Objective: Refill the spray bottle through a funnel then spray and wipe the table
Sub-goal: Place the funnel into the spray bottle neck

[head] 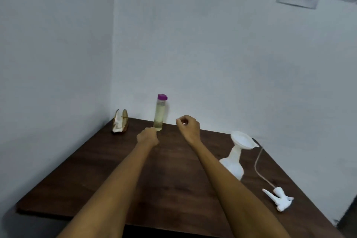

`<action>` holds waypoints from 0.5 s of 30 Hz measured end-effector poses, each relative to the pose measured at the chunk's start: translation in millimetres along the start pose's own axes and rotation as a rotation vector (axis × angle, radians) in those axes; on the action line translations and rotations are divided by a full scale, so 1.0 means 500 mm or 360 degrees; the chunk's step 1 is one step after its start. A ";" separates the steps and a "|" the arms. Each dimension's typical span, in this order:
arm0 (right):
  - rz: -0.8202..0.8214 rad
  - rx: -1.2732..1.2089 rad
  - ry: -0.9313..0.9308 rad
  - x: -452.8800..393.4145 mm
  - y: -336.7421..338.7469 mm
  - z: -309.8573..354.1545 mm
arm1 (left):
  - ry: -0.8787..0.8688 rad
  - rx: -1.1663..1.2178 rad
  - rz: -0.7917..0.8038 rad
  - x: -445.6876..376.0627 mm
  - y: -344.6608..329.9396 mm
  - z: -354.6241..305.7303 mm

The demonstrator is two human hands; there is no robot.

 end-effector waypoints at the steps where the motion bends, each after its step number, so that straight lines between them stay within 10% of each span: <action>1: 0.0037 0.0005 -0.0017 -0.009 -0.033 -0.007 | 0.0029 -0.0071 0.0052 -0.012 -0.006 0.028; 15: 0.0168 -0.0049 -0.0286 -0.297 -0.334 -0.209 | 0.0289 -0.0548 0.0570 -0.328 -0.095 0.280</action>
Point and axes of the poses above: each hand's wrist, its own x-axis away from the middle knuckle, its own y-axis out of the back of the hand, z = x × y, the point moved 9 cm from there along -x, towards the middle knuckle, and after that the axes turned 10 degrees about z, right-handed, at the moved point
